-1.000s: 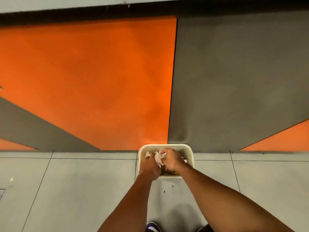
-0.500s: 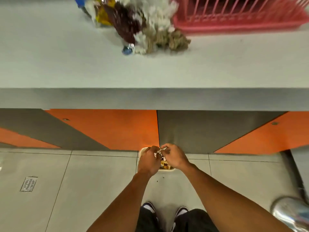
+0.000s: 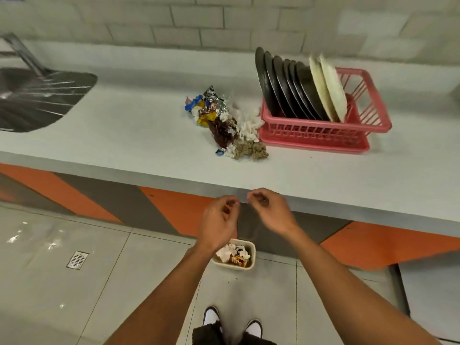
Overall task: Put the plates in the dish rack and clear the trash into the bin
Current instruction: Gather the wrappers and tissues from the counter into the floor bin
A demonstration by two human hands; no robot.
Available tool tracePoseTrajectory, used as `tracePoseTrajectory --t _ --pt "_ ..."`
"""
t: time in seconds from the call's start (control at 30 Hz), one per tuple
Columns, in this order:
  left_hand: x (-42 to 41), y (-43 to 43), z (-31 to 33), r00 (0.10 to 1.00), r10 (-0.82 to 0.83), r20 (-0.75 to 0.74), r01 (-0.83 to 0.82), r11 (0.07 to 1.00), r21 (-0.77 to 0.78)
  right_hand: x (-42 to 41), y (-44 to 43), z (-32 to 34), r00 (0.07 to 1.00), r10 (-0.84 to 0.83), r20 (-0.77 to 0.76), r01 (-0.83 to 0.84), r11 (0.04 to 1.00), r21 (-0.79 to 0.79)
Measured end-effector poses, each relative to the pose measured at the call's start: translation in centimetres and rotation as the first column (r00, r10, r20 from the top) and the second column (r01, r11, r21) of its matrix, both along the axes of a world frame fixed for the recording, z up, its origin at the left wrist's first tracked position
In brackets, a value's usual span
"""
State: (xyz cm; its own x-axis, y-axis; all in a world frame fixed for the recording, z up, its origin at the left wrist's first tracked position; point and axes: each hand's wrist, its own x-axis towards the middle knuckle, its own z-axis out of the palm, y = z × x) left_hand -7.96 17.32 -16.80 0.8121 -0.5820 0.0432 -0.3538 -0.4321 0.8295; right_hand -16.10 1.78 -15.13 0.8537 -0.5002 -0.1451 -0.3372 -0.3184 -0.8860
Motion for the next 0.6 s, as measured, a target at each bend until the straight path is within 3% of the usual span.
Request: tracePoseTrajectory --t 0.17,0.3,0.6 --pt "1.3 -0.7 7.3 0.995 0.089 0.041 -0.083 0.987 -0.135 1.4 -0.6 7.5 0.991 0.007 0.135 -0.004 1.0 -0.023" --pt "3.1 -0.3 9.8 0.994 0.109 0.021 -0.104 0.983 -0.15 2.9 -0.4 9.8 0.979 -0.002 0.203 0.011 0.999 -0.04" --pt "9.5 -0.1 10.1 0.991 0.109 -0.082 -0.115 0.991 -0.063 8.1 -1.9 9.4 0.993 -0.068 0.092 0.078 0.991 -0.107"
